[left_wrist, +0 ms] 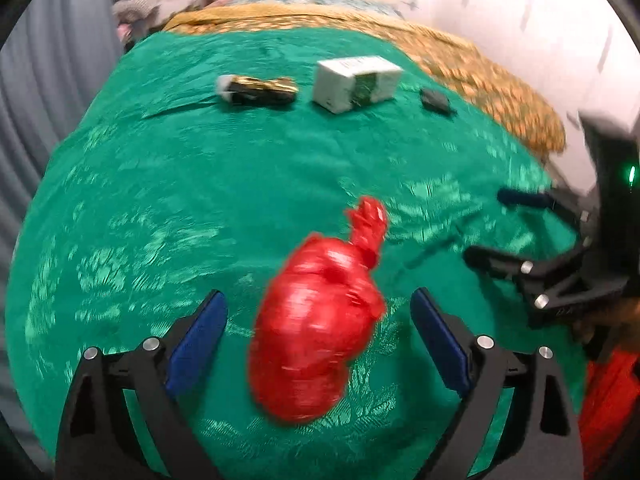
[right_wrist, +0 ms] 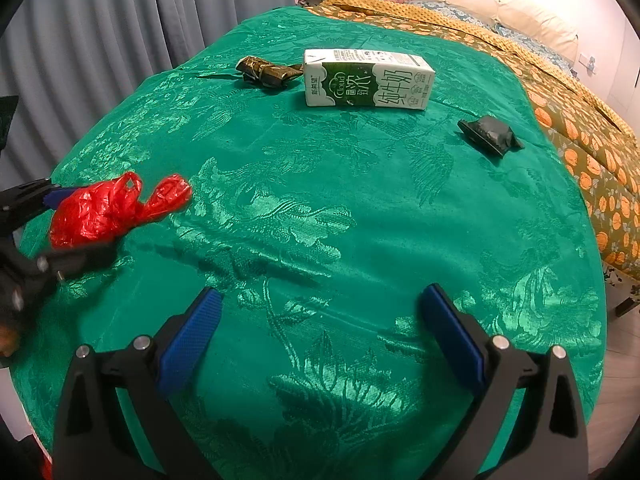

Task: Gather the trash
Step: 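Grasp the white milk carton with the right tool while the left tool holds the red bag, then lift the milk carton and red bag off the cloth with both tools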

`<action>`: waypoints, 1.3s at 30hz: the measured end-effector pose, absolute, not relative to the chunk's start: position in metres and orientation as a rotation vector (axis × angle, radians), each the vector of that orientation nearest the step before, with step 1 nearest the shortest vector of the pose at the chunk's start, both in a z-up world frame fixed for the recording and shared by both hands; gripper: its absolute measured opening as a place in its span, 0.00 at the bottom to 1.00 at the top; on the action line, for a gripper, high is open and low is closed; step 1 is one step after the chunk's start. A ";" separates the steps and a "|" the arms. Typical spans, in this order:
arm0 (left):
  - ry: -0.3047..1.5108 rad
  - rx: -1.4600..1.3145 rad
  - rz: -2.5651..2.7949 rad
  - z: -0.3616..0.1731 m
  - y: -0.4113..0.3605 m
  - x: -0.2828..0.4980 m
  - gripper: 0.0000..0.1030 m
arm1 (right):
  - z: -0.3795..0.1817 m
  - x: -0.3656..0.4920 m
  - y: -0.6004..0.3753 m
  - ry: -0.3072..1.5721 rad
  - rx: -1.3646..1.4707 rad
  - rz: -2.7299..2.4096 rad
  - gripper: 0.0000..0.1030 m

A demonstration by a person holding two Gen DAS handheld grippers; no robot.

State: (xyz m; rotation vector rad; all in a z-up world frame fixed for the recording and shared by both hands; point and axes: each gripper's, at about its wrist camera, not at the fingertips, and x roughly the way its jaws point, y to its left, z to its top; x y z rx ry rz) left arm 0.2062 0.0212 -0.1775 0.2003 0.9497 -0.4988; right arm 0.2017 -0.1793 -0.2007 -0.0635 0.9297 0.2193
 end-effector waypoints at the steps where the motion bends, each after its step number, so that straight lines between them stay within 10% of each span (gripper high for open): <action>1: 0.940 0.239 -0.496 -0.180 0.016 0.205 0.91 | -0.200 0.201 -0.179 0.930 -0.062 0.220 0.94; 30: 0.935 0.249 -0.475 -0.185 0.015 0.209 0.96 | -0.164 0.405 -0.191 0.998 0.510 -0.127 0.94; 36: 0.936 0.242 -0.476 -0.185 0.016 0.210 0.96 | -0.152 0.384 -0.191 0.967 0.408 -0.044 0.51; 39: 0.936 0.242 -0.476 -0.186 0.016 0.210 0.96 | -0.146 0.369 -0.185 0.959 0.314 0.033 0.47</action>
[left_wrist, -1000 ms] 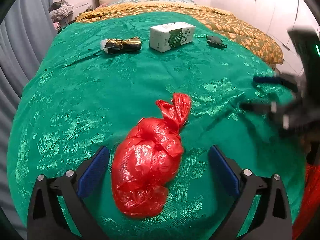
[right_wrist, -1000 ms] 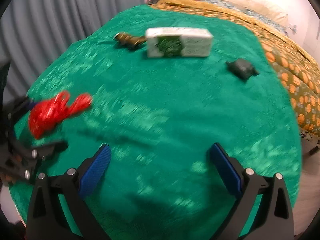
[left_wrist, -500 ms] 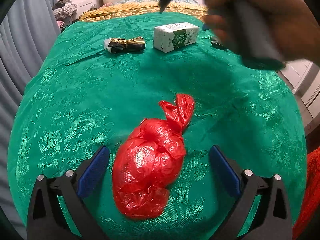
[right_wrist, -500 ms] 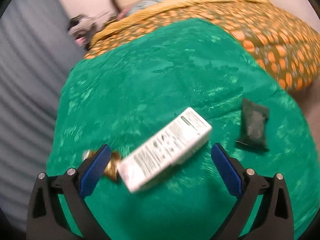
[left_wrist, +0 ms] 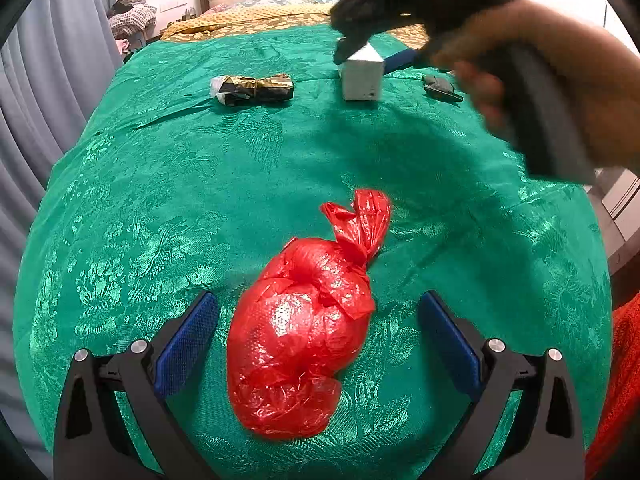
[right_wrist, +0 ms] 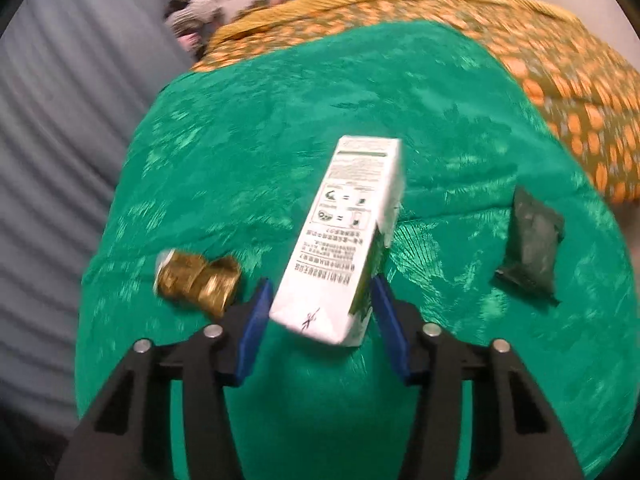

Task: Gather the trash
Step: 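Lift the milk carton and red bag off the cloth with both tools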

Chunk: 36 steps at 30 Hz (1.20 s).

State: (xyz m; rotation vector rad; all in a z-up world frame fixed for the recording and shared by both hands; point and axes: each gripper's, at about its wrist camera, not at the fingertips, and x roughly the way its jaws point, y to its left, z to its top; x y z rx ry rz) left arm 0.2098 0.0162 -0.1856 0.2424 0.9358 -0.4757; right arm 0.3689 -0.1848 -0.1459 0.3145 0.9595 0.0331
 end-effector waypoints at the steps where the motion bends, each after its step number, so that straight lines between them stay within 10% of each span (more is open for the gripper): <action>1: 0.936 0.243 -0.476 -0.186 0.016 0.210 0.96 | -0.143 0.357 -0.183 0.958 0.281 0.073 0.47; 25: 0.936 0.251 -0.463 -0.186 0.015 0.210 0.96 | -0.166 0.133 -0.246 0.917 0.294 0.208 0.47; 28: 0.936 0.251 -0.464 -0.186 0.016 0.210 0.96 | -0.157 0.131 -0.240 0.890 0.258 0.198 0.78; 36: 0.936 0.240 -0.468 -0.186 0.016 0.210 0.96 | -0.161 0.175 -0.175 0.858 0.057 0.149 0.79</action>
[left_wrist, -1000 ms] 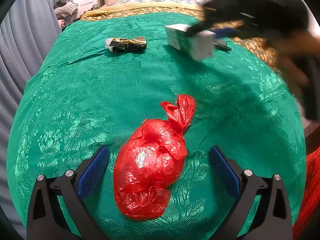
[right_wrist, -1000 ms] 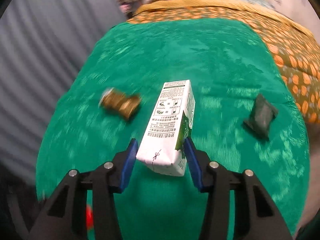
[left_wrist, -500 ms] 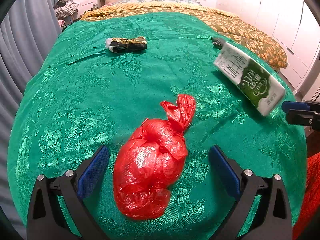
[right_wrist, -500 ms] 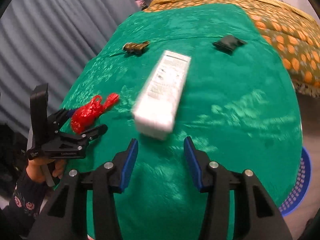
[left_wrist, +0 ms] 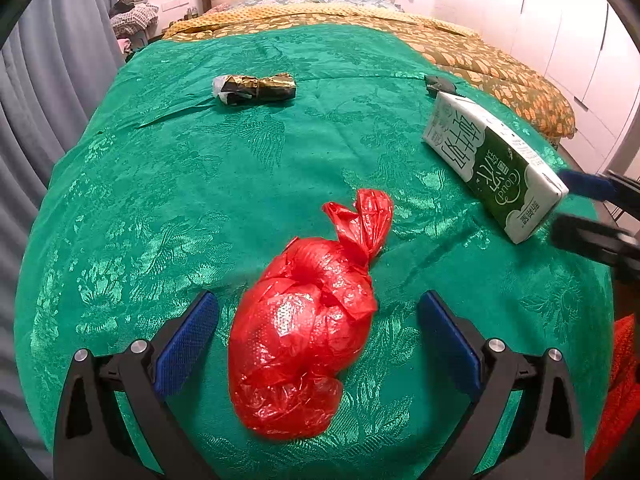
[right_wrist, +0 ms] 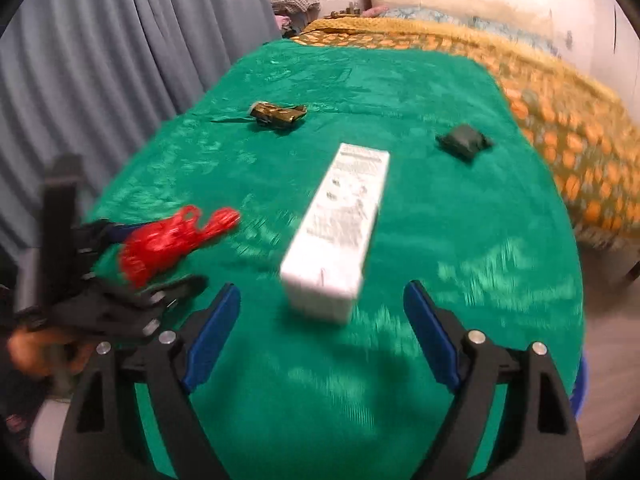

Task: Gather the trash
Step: 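Lift the milk carton and red bag off the cloth with both tools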

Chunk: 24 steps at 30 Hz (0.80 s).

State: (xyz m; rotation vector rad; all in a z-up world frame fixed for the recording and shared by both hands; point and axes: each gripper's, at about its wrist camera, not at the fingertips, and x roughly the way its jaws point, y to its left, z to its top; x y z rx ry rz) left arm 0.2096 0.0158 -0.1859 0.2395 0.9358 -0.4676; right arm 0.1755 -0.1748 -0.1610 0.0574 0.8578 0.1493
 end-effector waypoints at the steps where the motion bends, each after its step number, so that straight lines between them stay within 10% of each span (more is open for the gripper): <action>1: 0.936 0.239 -0.468 -0.186 0.016 0.209 0.96 | -0.165 0.182 -0.175 0.857 0.072 0.132 0.65; 3: 0.936 0.242 -0.467 -0.186 0.016 0.209 0.96 | -0.170 0.186 -0.180 0.876 0.111 0.135 0.44; 16: 0.932 0.244 -0.555 -0.177 0.017 0.195 0.96 | -0.188 0.119 -0.302 1.056 0.635 0.357 0.43; 24: 0.959 0.217 -0.564 -0.173 0.030 0.203 0.96 | -0.164 0.117 -0.314 1.000 0.432 0.174 0.79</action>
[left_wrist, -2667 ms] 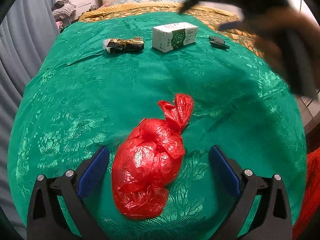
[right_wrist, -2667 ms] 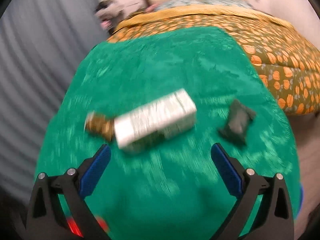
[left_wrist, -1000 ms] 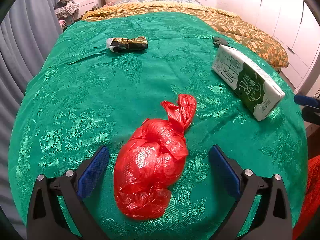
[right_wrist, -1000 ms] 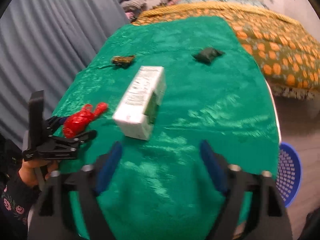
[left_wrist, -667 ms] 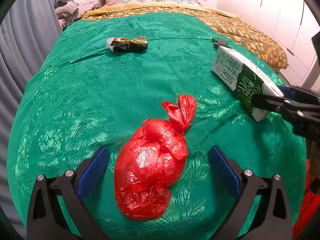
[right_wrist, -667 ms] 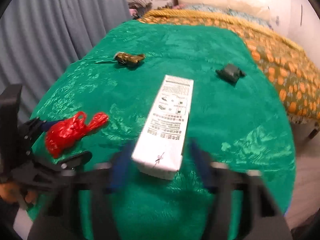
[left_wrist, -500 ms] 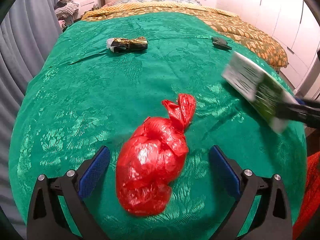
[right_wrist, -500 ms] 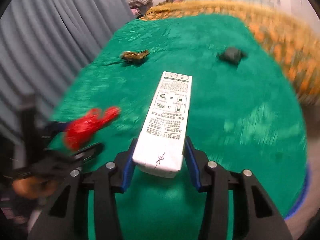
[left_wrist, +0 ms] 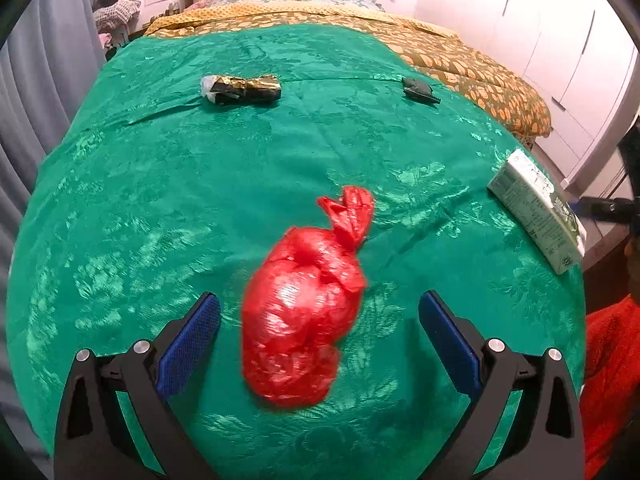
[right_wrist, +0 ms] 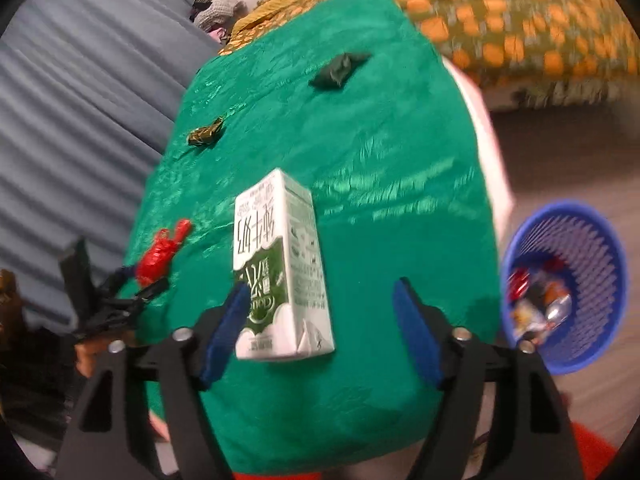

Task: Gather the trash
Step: 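Lift the milk carton and red bag off the cloth with both tools, then carry red bag and milk carton over the blue wastebasket and open both tools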

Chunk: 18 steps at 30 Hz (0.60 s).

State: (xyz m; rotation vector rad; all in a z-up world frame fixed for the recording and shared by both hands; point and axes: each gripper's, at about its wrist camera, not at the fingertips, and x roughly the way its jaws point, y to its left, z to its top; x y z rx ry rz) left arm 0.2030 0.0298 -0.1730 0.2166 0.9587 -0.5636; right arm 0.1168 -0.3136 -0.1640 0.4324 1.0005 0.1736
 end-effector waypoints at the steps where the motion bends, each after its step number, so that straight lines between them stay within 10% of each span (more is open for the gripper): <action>1: 0.954 0.226 -0.561 -0.171 0.030 0.204 0.96 | -0.157 0.120 -0.301 1.000 0.351 0.174 0.79; 11: 0.969 0.321 -0.559 -0.170 0.011 0.209 0.79 | -0.172 0.160 -0.248 1.130 0.027 0.109 0.80; 15: 0.979 0.346 -0.511 -0.173 0.009 0.207 0.59 | -0.170 0.160 -0.253 1.117 0.066 0.150 0.49; 18: 0.979 0.335 -0.496 -0.167 0.009 0.203 0.43 | -0.161 0.153 -0.253 1.069 0.052 0.159 0.48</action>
